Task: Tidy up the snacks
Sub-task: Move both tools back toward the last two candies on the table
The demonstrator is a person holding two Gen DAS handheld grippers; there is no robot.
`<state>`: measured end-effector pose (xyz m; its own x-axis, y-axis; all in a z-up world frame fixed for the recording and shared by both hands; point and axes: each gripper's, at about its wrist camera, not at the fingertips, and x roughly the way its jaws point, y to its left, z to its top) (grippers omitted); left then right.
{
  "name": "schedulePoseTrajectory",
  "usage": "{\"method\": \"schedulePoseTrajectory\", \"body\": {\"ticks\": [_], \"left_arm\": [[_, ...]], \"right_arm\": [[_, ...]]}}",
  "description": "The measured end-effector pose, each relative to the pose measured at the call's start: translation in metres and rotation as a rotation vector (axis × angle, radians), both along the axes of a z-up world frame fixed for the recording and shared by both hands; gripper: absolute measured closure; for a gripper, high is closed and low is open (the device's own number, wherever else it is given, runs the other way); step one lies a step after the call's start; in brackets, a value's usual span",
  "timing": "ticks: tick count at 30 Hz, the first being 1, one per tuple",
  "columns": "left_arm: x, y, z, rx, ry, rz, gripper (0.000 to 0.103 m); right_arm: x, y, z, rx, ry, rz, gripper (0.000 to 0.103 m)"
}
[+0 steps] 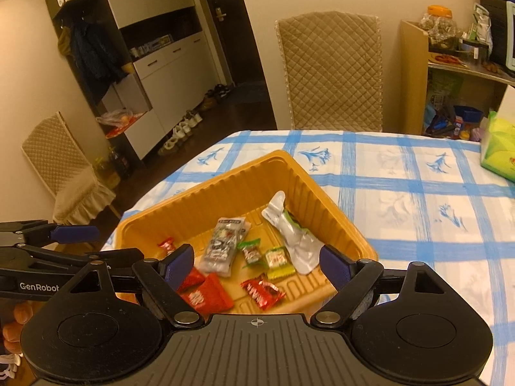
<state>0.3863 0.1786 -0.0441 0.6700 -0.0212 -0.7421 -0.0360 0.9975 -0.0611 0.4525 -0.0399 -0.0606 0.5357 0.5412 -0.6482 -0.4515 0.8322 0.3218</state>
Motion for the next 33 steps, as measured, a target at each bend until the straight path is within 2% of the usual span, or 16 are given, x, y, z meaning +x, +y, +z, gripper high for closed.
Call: {"method": "schedulePoseTrajectory", "body": {"ticks": [17, 33], "left_arm": [[-0.106, -0.043, 0.035, -0.04, -0.034, 0.034, 0.015], [-0.186, -0.098, 0.027, -0.079, -0.007, -0.002, 0.015]], "right_arm": [[-0.107, -0.055, 0.033, 0.053, -0.017, -0.005, 0.018], [-0.193, -0.116, 0.019, 0.013, 0.027, -0.015, 0.018]]}}
